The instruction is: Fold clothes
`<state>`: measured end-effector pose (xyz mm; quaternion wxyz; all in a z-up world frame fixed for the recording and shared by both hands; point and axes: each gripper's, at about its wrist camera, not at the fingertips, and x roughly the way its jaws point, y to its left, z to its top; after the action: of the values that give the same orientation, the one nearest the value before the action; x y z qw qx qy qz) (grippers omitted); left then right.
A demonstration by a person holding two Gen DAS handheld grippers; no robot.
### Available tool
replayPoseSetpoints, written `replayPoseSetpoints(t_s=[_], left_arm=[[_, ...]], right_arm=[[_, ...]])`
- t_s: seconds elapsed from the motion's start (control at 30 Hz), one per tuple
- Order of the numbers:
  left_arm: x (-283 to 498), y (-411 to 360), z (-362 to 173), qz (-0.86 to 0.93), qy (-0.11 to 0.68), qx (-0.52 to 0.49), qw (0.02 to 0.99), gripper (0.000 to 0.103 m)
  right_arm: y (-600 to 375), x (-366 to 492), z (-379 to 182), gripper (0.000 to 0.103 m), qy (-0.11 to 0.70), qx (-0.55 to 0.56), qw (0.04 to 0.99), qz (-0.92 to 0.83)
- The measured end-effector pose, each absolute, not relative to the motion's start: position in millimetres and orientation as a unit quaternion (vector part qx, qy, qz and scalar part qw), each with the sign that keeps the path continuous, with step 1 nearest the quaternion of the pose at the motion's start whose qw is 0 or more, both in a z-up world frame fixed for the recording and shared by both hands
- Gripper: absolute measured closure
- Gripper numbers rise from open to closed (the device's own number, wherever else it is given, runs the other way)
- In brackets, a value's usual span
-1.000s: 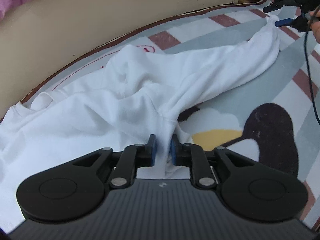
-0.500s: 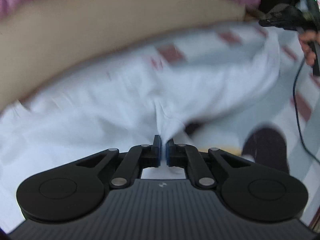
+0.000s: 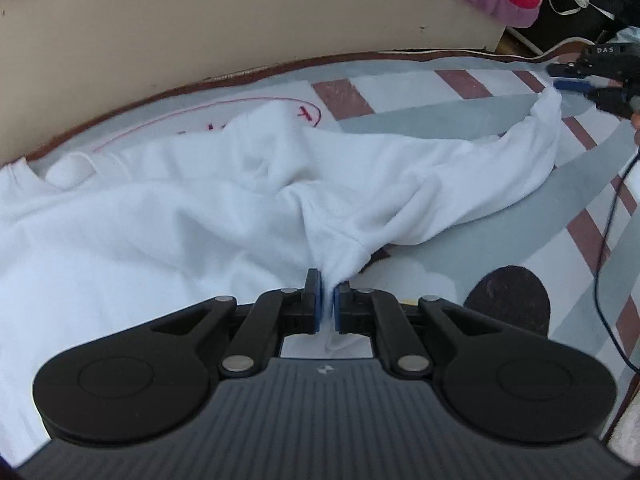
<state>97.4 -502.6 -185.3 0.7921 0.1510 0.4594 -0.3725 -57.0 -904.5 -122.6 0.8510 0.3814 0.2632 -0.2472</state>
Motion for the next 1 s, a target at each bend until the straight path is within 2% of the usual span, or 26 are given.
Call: replayPoseSetpoints(t_s=[0.03,0.23,0.3,0.5,0.57,0.6,0.63,0.73,0.83,0.87,0.93,0.97,1.0], left_arm=[[98.0,-502.3,-184.3,-0.374,0.457,0.15,0.793,0.097],[100.2,-499.0,-175.6,-0.382,0.436,0.152,0.8,0.097],[100.5,-498.1,-176.5,-0.382,0.434,0.154,0.801,0.097],[101.5,-496.2,-183.6,-0.383,0.444,0.154,0.795,0.097],[102.0,-494.9,-185.4,-0.381,0.447,0.154,0.795,0.097],[102.5,-494.9,-186.5,-0.379,0.447,0.156,0.795,0.097],[103.1,-495.0,-187.8,-0.374,0.447,0.159,0.797,0.097],[105.0,-493.6,-185.8,-0.368,0.44,0.152,0.805,0.097],[104.7,-488.5,-172.0,-0.377,0.412,0.123,0.82,0.096],[105.0,-488.2,-169.5,-0.383,0.411,0.112,0.819,0.092],[105.5,-487.9,-165.1,-0.395,0.41,0.095,0.817,0.075],[104.1,-489.8,-168.0,-0.394,0.417,0.107,0.812,0.055],[102.8,-491.7,-171.0,-0.393,0.425,0.119,0.807,0.042]], right_arm=[[-901.9,-52.5,-123.6,0.044,0.281,0.372,0.849,-0.25],[-899.7,-31.7,-145.0,0.041,0.372,0.32,0.821,-0.293],[-900.8,-21.0,-156.6,0.038,0.39,0.323,0.81,-0.297],[-882.3,-4.6,-159.9,0.033,0.418,0.243,0.821,-0.303],[-873.3,1.9,-162.2,0.054,0.428,0.189,0.829,-0.308],[-873.4,0.7,-161.8,0.076,0.421,0.187,0.831,-0.312],[-874.1,-0.9,-161.3,0.093,0.413,0.189,0.833,-0.316],[-889.9,-20.8,-144.2,0.096,0.308,0.259,0.874,-0.274],[-895.1,-61.5,-96.0,0.096,0.122,0.275,0.927,-0.223],[-896.4,-79.4,-80.8,0.097,0.049,0.275,0.938,-0.204],[-904.6,-102.4,-65.7,0.097,-0.007,0.284,0.939,-0.194],[-910.3,-107.5,-66.7,0.097,0.0,0.292,0.934,-0.207],[-916.1,-111.8,-68.6,0.098,0.011,0.3,0.928,-0.221]])
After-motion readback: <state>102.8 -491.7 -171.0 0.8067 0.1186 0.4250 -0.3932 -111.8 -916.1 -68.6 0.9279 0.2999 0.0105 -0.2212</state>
